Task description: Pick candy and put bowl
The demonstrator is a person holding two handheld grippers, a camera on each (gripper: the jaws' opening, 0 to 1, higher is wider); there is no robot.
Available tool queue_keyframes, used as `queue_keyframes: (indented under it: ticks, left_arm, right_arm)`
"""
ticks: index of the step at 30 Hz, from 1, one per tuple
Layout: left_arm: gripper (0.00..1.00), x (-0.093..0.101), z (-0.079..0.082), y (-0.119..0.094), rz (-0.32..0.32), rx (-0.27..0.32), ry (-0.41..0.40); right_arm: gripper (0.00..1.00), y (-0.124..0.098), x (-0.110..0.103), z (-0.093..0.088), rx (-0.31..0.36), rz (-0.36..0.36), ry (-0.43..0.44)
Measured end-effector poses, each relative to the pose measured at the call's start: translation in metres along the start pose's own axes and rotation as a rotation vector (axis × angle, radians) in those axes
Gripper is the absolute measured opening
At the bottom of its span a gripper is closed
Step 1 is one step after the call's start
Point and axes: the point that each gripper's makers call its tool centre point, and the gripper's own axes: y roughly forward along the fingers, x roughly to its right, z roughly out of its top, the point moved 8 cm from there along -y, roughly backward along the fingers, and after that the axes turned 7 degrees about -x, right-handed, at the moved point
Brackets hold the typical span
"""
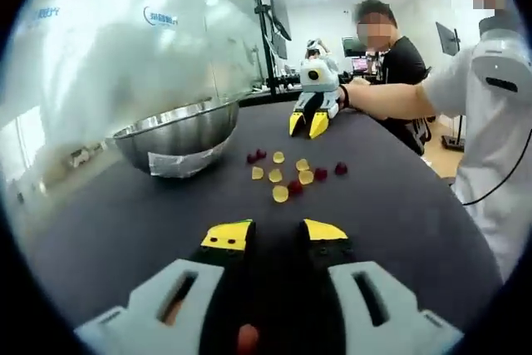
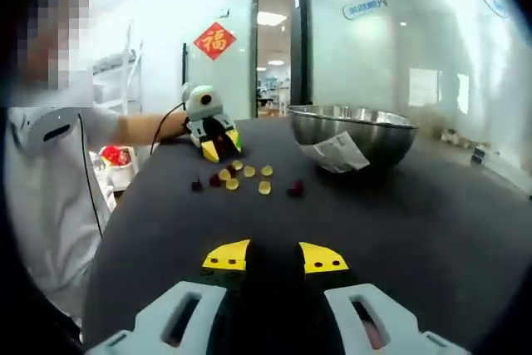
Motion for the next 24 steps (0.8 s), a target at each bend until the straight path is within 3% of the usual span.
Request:
queue_keyframes:
  ticks: [8,14,17,19,24]
  left_arm:
    - [0.08,0.003,0.011,0.024,-0.046,0.008,0.027]
    - [0.07,0.004,0.015,0.033,-0.072,0.006,0.036]
    - [0.06,0.005,0.016,0.034,-0.079,0.009,0.042]
    - [0.05,0.005,0.016,0.034,-0.081,0.011,0.044]
    - [0.03,0.006,0.016,0.034,-0.073,0.017,0.061]
  right_arm:
    - [0.16,0.045,-0.008,0.025,-0.007,0.049,-0.056]
    - [0.16,0.06,-0.009,0.033,-0.003,0.076,-0.068]
    - [0.1,0.068,-0.013,0.036,0.005,0.071,-0.093]
    - [0.05,0.07,-0.014,0.037,0.011,0.07,-0.107]
    - [0.04,0.067,-0.014,0.036,0.011,0.071,-0.093]
